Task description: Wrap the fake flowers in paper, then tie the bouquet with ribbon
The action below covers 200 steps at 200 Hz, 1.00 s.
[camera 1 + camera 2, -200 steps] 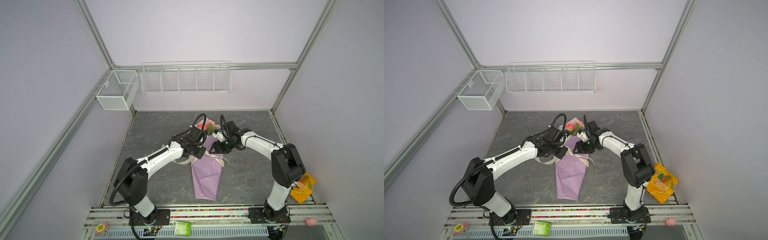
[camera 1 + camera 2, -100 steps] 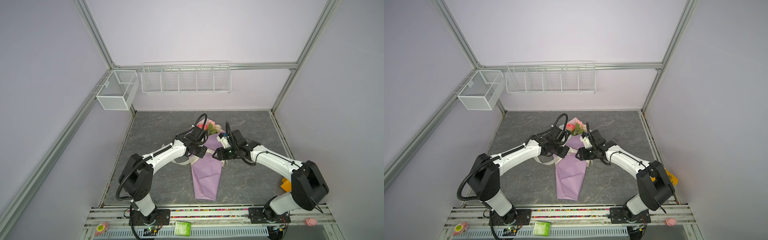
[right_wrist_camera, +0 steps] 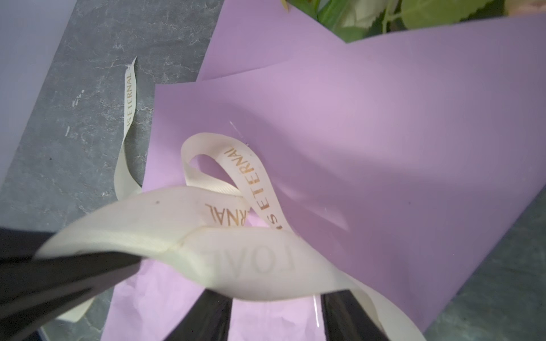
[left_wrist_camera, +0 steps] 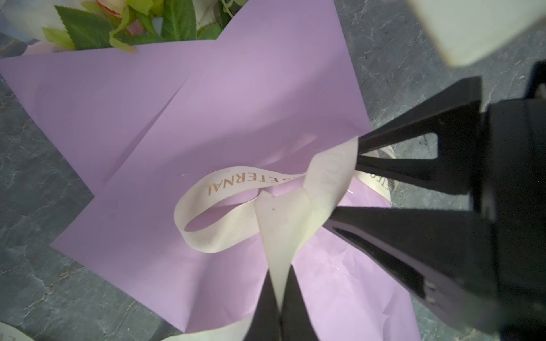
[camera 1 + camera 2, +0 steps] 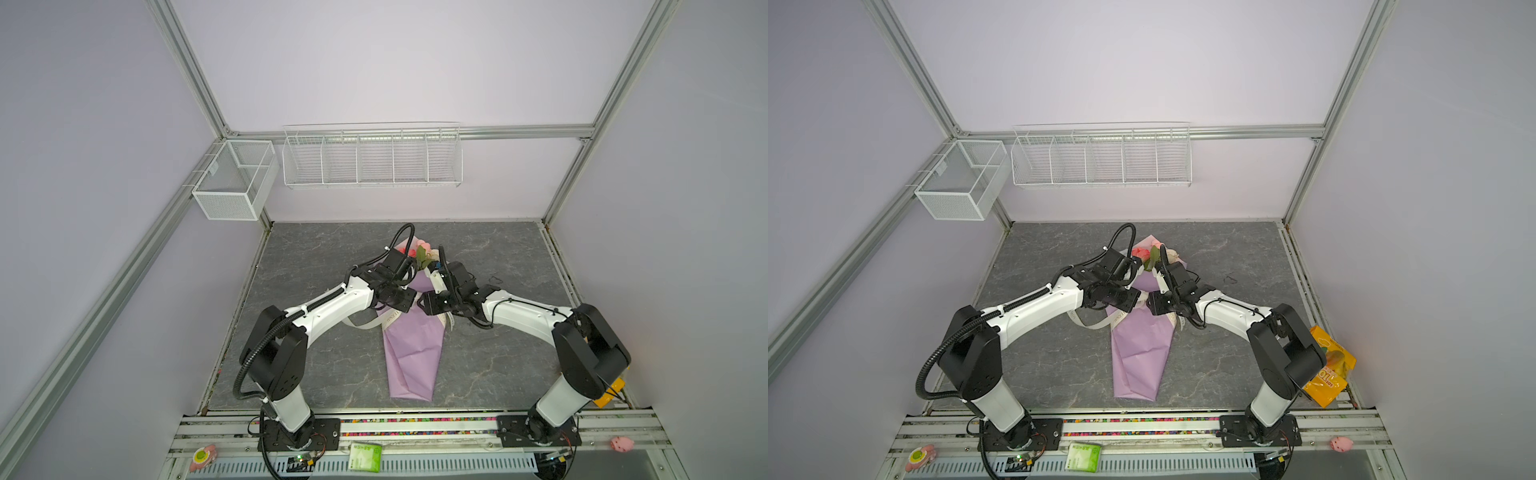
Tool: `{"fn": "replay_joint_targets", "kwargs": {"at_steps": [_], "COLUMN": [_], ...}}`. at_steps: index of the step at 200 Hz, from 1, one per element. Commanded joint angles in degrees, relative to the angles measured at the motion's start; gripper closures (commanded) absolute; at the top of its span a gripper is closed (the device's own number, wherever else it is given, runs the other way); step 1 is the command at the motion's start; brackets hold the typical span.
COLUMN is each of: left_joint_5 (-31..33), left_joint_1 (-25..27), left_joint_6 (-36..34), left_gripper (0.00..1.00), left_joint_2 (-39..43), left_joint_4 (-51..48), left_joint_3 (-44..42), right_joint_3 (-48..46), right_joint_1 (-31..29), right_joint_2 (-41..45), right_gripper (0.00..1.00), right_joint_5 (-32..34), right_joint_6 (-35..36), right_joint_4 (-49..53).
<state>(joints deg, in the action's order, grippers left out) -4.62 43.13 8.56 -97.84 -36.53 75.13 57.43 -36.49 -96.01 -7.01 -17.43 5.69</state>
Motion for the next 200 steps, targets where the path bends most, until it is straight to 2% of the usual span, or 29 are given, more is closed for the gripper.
{"fn": "replay_joint_targets", "kwargs": {"at_steps": [1, 26, 44, 79, 124, 157, 200], "left_joint_5": [-0.73, -0.7, -0.48, -1.35, -1.22, -1.55, -1.88], "left_joint_1": [-0.24, -0.24, -0.29, -0.27, -0.29, -0.33, -0.33], "left_joint_6": [0.91, 0.91, 1.24, 1.55, 1.46, 1.65, 2.11], "left_gripper": [1.0, 1.0, 1.0, 1.0, 1.0, 1.0, 1.0], "left_joint_2": [-0.76, -1.11, -1.11, -0.97, -0.73, -0.87, -1.15], "left_joint_4": [-1.09, -1.6, -1.35, -1.33, -1.43, -1.17, -0.67], "left_joint_3": [1.9, 2.16, 2.04, 2.3, 2.21, 2.14, 2.18], "right_joint_3": [-0.51, -0.21, -0.65, -1.64, -3.1, -1.66, -1.15], "right_joint_1": [-0.53, -1.08, -1.3, -2.13, -2.99, -2.85, -2.03], "right_joint_2": [-1.31, -0.68, -0.76, -0.98, -0.85, -3.05, -5.72], "right_gripper": [0.48, 0.5, 0.56, 0.58, 0.53, 0.52, 0.52], "right_joint_5": [-1.5, -5.41, -5.57, -5.93, 2.14, 3.45, 3.58], "right_joint_6": [10.68, 13.78, 14.58, 16.39, 24.55, 29.91, 30.05], "right_joint_4": [-3.94, -3.49, -4.2, -6.22, -9.56, -8.2, -9.31]}}
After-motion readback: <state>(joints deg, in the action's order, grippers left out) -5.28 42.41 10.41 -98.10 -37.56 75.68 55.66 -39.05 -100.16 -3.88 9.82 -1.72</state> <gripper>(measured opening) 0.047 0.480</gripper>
